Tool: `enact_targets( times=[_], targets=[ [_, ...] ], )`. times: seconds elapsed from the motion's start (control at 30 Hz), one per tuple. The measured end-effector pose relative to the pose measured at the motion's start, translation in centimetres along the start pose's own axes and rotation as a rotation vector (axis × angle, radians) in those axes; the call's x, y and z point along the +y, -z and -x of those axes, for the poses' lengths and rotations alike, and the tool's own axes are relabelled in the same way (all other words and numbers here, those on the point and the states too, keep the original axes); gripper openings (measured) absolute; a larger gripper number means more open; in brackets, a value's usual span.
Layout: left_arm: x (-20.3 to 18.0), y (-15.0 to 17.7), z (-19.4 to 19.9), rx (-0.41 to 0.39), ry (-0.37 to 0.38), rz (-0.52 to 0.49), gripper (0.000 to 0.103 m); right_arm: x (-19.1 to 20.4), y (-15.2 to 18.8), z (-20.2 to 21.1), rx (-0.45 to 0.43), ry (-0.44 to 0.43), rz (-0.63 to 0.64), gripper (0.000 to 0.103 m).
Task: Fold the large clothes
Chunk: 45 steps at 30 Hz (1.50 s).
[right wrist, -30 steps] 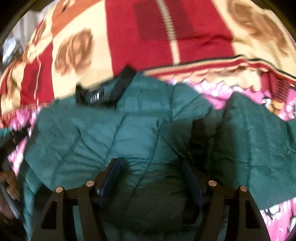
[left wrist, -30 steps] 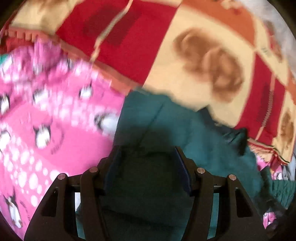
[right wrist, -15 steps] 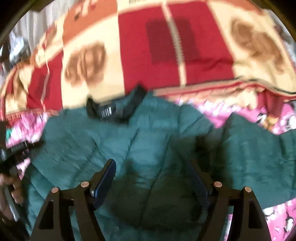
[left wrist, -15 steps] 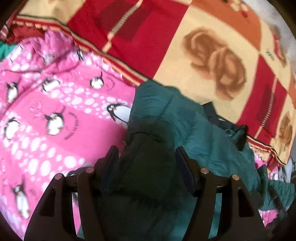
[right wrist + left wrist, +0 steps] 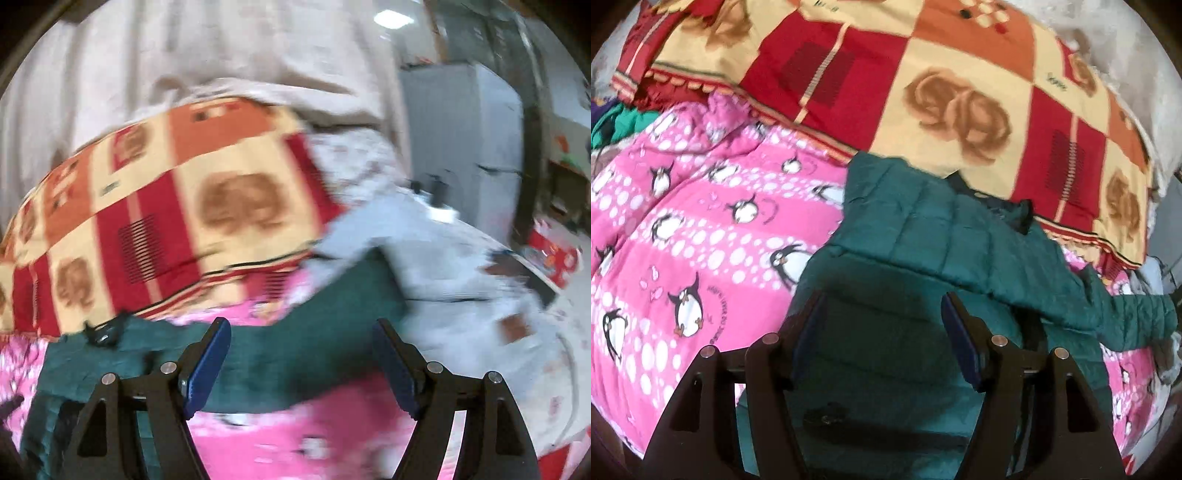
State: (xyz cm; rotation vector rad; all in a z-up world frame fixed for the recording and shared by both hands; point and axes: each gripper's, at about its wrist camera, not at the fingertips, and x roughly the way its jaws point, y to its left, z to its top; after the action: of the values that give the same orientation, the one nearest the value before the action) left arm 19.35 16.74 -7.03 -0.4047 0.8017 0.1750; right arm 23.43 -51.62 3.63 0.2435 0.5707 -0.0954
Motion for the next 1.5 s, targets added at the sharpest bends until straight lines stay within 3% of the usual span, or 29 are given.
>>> enact_targets(
  times=[0.13,0.23,0.3,0.43,0.53,0.63,0.77,0.83,1.0,1.07,1.23,1.5],
  targets=[
    [0.7,-0.4,-0.9,0.013,-0.036,0.029,0.064,-3.5,-0.7,-2.7,0.074,-0.08,-0.019,0.076],
    [0.6,-0.6,-1.0,0.006,-0.033,0.025,0.064,-3.7,-0.5,-4.3,0.076,-0.036,0.017,0.076],
    [0.3,-0.6,-1.3,0.013,-0.036,0.011,0.064,-4.4,-0.8,-5.3,0.075,-0.073,-0.01,0.076],
    [0.3,-0.7,-1.8,0.021,-0.041,0.003,0.064,-4.7,-1.0,-8.0,0.129,-0.035,-0.018,0.076],
    [0.6,-0.9,-1.8,0.019,-0.055,0.014,0.064,-4.9,-0.9,-9.3,0.159,-0.026,-0.029,0.06],
    [0.9,-0.9,-2.0,0.026,-0.077,0.02,0.064,-4.1,-0.8,-9.3,0.143,-0.06,-0.004,0.027],
    [1.2,-0.9,-2.1,0.03,-0.109,0.008,0.064,-1.3,-1.3,-7.5,0.103,-0.117,0.043,0.021],
    [1.2,-0.8,-2.2,0.039,-0.134,-0.009,0.064,1.3,-1.9,-6.1,0.075,-0.179,0.057,0.021],
    [0.6,-0.5,-2.6,0.04,-0.312,-0.128,0.064,9.4,-2.9,-3.3,0.048,-0.345,0.082,0.02],
    [0.9,-0.5,-2.4,0.027,-0.344,-0.151,0.064,13.5,-3.0,-2.7,0.062,-0.417,0.084,0.02],
    [2.8,-1.0,-1.6,0.011,-0.38,-0.142,0.064,23.4,-1.3,-2.6,0.1,-0.556,0.144,0.02],
    [5.8,-1.9,-1.4,0.032,-0.381,-0.077,0.064,37.5,6.1,-7.1,0.233,-0.678,0.237,0.02]
  ],
)
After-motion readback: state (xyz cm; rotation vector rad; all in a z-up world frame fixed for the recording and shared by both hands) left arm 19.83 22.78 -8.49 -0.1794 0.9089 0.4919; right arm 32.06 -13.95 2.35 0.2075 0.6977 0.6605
